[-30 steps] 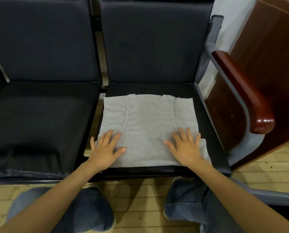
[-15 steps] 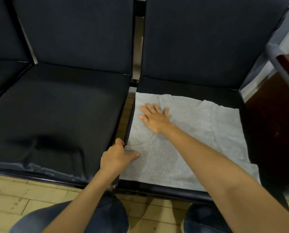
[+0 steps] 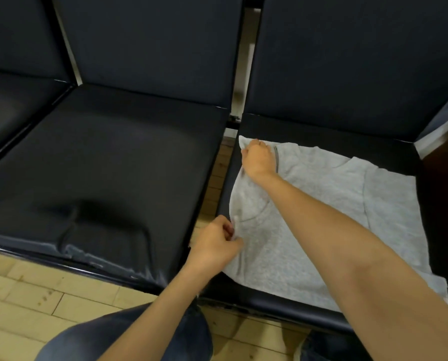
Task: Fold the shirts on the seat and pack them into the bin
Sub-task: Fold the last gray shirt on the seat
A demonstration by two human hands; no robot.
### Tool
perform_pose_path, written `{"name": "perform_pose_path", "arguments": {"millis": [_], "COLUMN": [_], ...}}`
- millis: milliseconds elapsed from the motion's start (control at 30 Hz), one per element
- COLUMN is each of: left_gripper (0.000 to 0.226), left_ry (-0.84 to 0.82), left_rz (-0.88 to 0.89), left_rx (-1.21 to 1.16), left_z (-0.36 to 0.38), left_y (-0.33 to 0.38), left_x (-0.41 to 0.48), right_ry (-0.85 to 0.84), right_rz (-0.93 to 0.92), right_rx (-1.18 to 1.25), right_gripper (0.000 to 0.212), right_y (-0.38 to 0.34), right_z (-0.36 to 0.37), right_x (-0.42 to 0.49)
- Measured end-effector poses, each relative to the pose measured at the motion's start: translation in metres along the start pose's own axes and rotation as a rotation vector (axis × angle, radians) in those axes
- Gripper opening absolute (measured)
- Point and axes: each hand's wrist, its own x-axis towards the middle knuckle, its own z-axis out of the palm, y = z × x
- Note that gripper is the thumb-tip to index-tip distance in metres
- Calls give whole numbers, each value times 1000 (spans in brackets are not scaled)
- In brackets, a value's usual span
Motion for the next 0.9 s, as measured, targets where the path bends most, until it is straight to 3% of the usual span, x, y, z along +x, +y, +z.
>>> {"name": "perform_pose_path", "arguments": {"millis": [100,200,367,533,767,900], "left_gripper": [16,13,9,8,10,34], "left_ry": [49,57,-39,-47,-28,-80], "left_rz": [135,260,370,358,375,447], "left_rx": [-134,-98,143,287,199,393], "left_z": [15,35,86,107,112,117], "left_y": [17,34,51,56,58,57], "left_x": [-8,-15,-23,-24,-22,-25], "right_ry": [21,71,64,16,115,45], "right_rz": [124,225,345,254,166,187], "right_rx": [443,567,483,441,481,289], "right_gripper": [15,9,17,31,35,36], "right_y": [20,59,119,140,146,156], "right_z": [-27,-58,-76,-72,-78,-75], "right_x": [2,0,-8,-14,-8,-13]}}
